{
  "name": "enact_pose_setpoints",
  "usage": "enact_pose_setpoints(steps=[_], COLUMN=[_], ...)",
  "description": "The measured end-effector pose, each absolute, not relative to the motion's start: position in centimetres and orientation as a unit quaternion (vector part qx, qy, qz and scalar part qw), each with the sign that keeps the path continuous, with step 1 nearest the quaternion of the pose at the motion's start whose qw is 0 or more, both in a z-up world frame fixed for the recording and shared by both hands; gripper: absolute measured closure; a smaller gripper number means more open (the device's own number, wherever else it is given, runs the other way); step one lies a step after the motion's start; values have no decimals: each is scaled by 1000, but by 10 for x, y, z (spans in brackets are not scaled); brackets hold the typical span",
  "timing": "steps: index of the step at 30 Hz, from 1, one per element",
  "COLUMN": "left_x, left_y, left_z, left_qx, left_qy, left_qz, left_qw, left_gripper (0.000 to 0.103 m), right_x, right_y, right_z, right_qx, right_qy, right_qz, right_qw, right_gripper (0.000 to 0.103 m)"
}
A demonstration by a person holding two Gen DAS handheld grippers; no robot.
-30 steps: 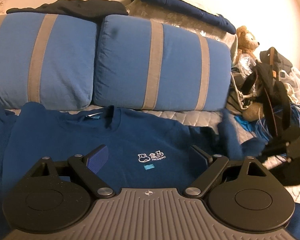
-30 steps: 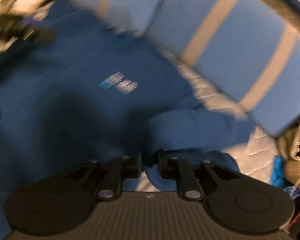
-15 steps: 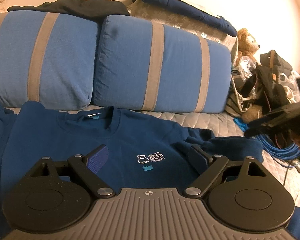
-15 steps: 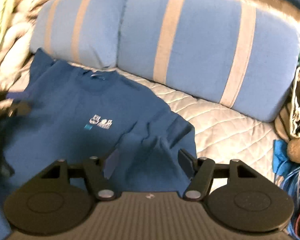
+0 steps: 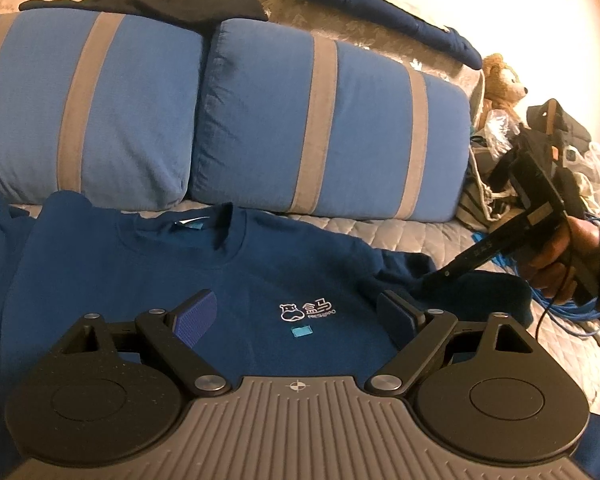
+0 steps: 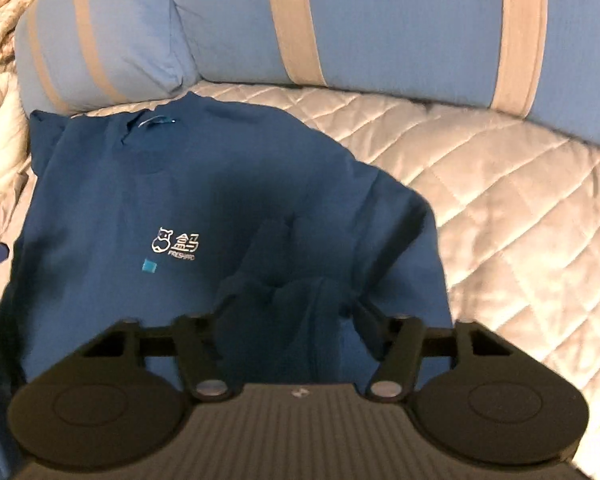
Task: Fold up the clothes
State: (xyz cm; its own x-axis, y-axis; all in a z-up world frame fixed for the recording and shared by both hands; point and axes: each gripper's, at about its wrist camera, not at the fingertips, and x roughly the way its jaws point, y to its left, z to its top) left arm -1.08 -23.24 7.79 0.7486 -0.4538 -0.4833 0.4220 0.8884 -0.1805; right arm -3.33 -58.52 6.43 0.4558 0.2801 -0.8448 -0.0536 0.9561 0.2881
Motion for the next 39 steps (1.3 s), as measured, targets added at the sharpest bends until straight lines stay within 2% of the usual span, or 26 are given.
enact_pose_setpoints(steps=[1, 2, 4, 13, 18, 22, 27, 30, 33, 34, 36, 37, 39], left_x=[-10, -10, -11, -17, -24, -25, -26, -27, -27, -27, -26, -26, -26], left_y=[-232, -232, -233, -235, -234, -235, -236, -235, -235, -235, -235, -235, -236], left_z=[78, 78, 78, 80, 83, 85, 84, 84, 84, 84, 84, 84, 84], left_qx=[-30, -31, -30, -21, -21, -21, -19, -18, -19, -19, -18, -17, -14], left_qy=[267, 267, 267, 254, 242, 234, 235, 235, 235, 236, 235, 235, 235], left_qz=[-234, -235, -238, -245, -250, -255, -252, -249, -244, -243, -243, -244, -245], left_qw=[934, 934, 934, 935, 937, 938, 939, 940, 941, 941, 941, 941, 941], left_gripper=[15, 15, 15, 15, 15, 15, 15, 15, 15, 15, 15, 15, 15], right_x=[-32, -33, -36, -93, -166, -236, -298, -315, -326, -328, -334, -338, -345], right_y=[-586, -587, -590, -641, -701, -739, -764, -765, -763, -761, -759, -760, -762], right_z=[63, 63, 67, 145, 202, 211, 139, 85, 54, 52, 48, 48, 49], right_qx=[113, 112, 107, 96, 122, 131, 199, 229, 250, 254, 263, 269, 283], right_qy=[511, 507, 489, 319, 187, 130, 163, 210, 226, 228, 230, 228, 225], right_qz=[99, 98, 94, -15, -130, -243, -353, -376, -381, -377, -369, -364, -354], right_qw=[846, 849, 860, 943, 966, 952, 899, 873, 861, 861, 861, 862, 862], right_gripper=[78, 86, 93, 95, 95, 95, 95, 95, 94, 86, 81, 68, 61])
